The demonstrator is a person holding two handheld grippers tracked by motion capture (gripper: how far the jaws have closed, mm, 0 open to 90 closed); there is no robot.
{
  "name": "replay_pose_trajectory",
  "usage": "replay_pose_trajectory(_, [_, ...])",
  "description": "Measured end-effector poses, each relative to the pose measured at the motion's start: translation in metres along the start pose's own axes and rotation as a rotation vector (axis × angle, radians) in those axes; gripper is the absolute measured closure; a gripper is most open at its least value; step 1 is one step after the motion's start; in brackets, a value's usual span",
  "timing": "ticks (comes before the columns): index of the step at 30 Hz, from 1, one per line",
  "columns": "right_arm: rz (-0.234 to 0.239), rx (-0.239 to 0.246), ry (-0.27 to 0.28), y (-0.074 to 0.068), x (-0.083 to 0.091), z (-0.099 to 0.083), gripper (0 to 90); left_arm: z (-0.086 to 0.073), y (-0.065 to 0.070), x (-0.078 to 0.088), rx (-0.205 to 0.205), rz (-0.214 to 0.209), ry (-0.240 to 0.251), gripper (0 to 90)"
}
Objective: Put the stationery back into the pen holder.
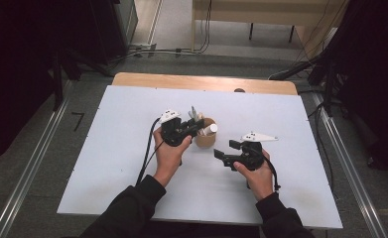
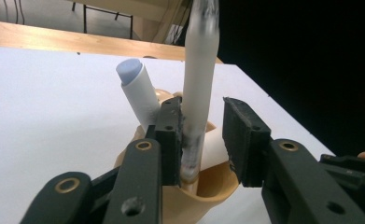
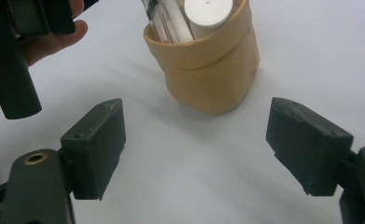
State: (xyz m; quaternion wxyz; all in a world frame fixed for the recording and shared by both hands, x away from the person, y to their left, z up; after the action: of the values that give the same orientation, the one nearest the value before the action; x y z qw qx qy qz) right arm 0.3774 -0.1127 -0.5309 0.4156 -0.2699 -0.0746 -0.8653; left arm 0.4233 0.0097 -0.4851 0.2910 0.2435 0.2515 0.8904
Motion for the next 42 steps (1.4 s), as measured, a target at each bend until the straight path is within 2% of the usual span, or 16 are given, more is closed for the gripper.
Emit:
replay_pose_trajectory(10, [-0.002, -0.001, 0.0, 0.0, 0.0, 0.0, 18.4, -0.003, 0.004, 0.007, -0.041, 0.01, 0.002, 54.4])
replay_pose_trajectory(16, [-0.007, 0.001, 0.001, 0.001, 0.001, 0.0, 18.4, -0.002, 0.008, 0.015, -0.068, 0.024, 0.009, 52.6])
replay_pose_trajectory(25, [-0.013, -0.001, 0.004, 0.002, 0.001, 0.0, 18.3, -0.002, 0.009, 0.023, -0.059, 0.018, 0.007, 46.1])
replay_pose_trajectory(34, [-0.018, -0.004, 0.005, 0.003, 0.002, 0.0, 18.3, -0.001, 0.012, 0.029, -0.068, 0.026, 0.01, 39.2])
replay_pose_trajectory(42, [-0.023, -0.005, 0.009, 0.004, 0.003, 0.0, 18.3, -0.003, 0.012, 0.034, -0.072, 0.025, 0.002, 37.5])
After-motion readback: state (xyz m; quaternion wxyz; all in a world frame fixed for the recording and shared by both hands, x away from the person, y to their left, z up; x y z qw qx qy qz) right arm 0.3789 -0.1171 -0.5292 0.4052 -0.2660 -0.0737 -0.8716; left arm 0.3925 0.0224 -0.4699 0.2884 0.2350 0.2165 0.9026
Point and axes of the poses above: each handheld gripper's, and its own axes: x roughly backward along the jaws, z roughly out of its top, y roughly to its right, the point moved 10 cm from there along -x, roughly forward along the jaws, and after that the axes turned 13 degrees about x, right-handed, at the moved point
